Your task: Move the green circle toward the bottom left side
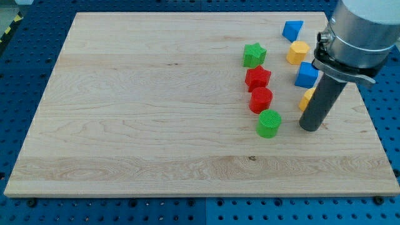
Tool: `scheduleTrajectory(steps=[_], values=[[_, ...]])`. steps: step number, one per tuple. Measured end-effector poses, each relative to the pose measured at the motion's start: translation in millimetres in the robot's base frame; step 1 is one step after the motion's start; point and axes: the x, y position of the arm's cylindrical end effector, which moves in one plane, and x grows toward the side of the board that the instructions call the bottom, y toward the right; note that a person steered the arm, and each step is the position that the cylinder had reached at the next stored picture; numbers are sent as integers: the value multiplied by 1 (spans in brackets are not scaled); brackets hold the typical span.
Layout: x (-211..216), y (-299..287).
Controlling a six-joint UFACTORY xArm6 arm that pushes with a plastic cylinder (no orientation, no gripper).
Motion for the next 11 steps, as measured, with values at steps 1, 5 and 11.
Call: scheduleTrajectory(steps=[1, 5, 11], values=[[-1, -1], [2, -97], [44, -226]])
